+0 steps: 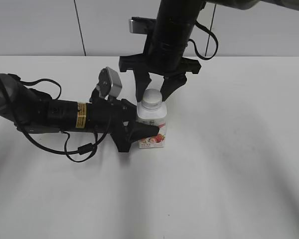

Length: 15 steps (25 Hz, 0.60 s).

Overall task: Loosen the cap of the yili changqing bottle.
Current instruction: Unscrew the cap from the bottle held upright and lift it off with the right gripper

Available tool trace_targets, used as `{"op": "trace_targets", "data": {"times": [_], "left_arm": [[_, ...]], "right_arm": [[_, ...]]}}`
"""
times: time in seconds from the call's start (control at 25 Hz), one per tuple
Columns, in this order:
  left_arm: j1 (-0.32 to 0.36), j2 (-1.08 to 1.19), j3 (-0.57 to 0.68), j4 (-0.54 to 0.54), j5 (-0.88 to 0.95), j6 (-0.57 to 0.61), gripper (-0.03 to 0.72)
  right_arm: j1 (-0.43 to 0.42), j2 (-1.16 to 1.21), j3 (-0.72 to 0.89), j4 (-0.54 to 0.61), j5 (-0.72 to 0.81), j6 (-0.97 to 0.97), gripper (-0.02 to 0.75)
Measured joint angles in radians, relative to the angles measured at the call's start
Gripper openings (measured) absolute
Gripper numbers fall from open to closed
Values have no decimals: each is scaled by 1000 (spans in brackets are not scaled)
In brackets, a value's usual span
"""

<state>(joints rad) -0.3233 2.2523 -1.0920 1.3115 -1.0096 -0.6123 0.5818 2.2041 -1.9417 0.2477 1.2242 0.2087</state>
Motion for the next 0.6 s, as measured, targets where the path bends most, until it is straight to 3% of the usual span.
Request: {"op": "trace_targets", "data": {"times": [0.12,0.6], "left_arm": [[1,0,0,-1,0,0,379],[1,0,0,0,2,0,379]], "right_arm": [[0,0,0,-8,0,0,396],[0,0,0,-15,2,-70,396]]}}
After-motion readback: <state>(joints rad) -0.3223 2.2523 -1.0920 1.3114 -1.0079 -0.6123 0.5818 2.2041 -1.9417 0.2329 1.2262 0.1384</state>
